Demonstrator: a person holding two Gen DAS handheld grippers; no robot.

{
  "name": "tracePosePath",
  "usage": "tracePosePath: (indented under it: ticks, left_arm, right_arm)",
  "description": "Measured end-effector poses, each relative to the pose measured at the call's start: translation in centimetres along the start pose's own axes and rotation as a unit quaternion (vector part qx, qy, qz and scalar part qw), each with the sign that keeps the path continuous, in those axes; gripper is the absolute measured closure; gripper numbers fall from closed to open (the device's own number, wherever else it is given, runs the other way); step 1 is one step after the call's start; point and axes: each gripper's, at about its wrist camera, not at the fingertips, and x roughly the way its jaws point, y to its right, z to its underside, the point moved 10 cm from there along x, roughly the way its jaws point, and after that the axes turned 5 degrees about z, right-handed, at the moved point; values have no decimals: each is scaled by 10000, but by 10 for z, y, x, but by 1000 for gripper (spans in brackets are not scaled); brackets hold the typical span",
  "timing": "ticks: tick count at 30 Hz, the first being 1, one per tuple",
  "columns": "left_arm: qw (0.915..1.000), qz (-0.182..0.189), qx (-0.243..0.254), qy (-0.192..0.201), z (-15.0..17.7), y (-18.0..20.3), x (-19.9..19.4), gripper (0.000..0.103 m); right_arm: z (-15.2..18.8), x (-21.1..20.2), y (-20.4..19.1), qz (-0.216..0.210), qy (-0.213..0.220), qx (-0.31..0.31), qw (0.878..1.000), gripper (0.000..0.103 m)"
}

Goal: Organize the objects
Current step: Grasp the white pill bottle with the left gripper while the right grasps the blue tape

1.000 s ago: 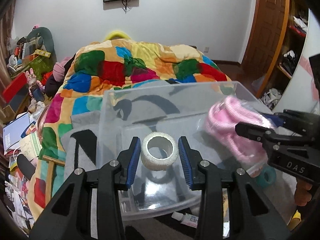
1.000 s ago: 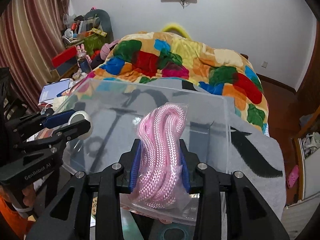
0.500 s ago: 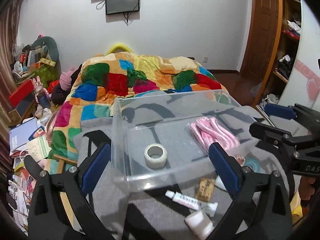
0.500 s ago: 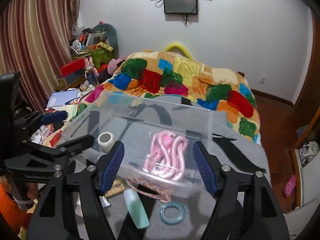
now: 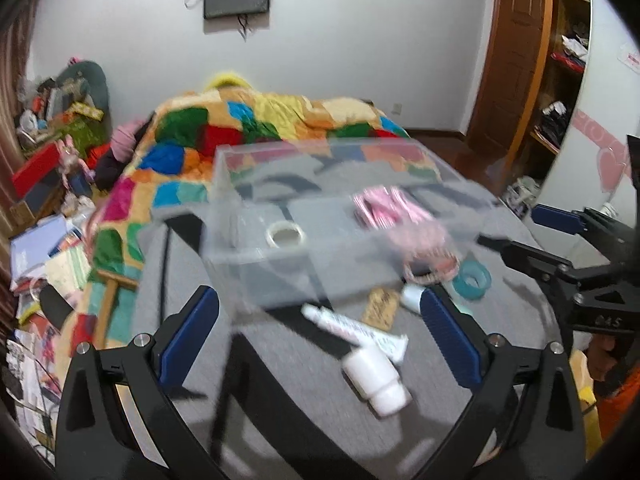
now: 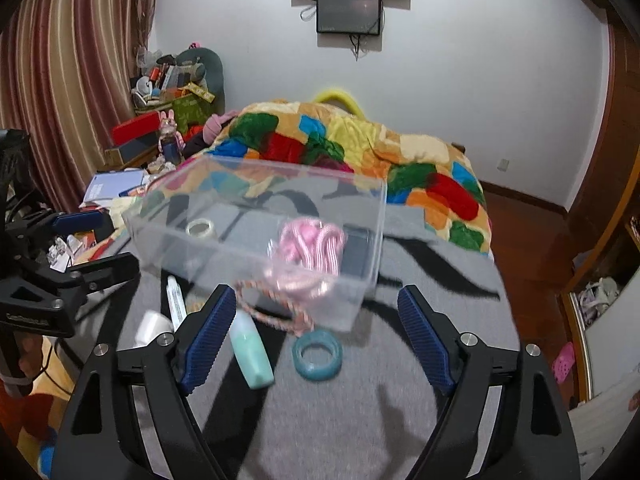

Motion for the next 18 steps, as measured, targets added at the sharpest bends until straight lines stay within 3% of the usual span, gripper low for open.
tracePosePath:
  ticks: [9,14,18]
  left_arm:
    - [9979,294,-263,-519,50,16,35,1]
    - [9982,204,-378,-411,58,17,38,16]
    - [9988,77,-370,-303,59,17,35,30]
  right_arm:
    - [47,41,10,-82,-685,370,9969,26]
    - [56,55,7,-170,-882,490,9948,46]
    - [57,54,6,-85,-775,503,9957,58]
